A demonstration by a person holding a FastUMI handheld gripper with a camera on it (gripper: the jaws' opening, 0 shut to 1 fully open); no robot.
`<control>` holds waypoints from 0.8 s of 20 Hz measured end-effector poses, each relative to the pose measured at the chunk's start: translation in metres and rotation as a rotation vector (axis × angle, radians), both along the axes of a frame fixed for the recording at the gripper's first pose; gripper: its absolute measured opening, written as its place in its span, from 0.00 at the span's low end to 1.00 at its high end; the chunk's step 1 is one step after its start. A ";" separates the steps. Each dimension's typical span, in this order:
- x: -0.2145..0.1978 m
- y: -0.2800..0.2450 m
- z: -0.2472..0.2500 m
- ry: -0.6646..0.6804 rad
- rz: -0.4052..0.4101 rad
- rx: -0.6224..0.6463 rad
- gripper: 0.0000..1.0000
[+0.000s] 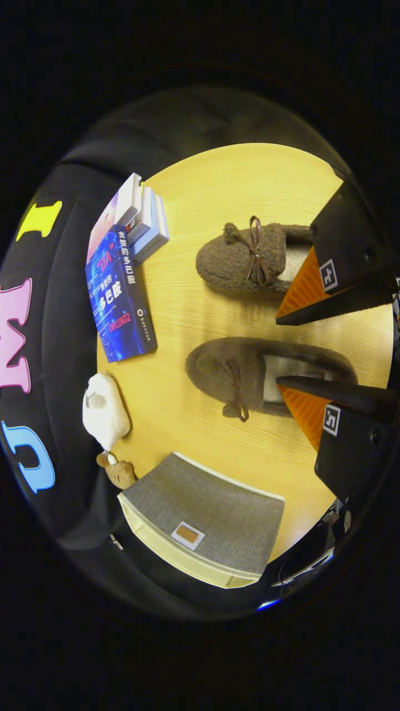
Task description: Open the storage box then place both shoes into the box .Put the left shoe in first, then the right shoe, with the right side of both shoes facing outward in a uniform manner.
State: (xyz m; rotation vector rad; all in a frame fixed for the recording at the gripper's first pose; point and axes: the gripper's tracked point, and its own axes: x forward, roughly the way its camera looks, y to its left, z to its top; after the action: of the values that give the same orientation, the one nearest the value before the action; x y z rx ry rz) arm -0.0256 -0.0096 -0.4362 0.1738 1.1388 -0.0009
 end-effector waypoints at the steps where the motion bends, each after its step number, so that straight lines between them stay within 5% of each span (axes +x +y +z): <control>1: -0.001 0.001 -0.006 0.018 -0.007 0.003 0.54; 6: 0.000 0.008 -0.027 0.088 -0.045 0.035 0.50; 7: -0.005 0.009 -0.033 0.118 -0.069 0.044 0.36; 11: -0.006 0.004 -0.033 0.132 -0.127 0.076 0.07; 16: -0.001 0.008 -0.020 0.080 -0.163 0.107 0.05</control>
State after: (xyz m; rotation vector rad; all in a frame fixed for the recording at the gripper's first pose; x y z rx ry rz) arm -0.0269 -0.0015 -0.4564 0.3641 1.2021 -0.0927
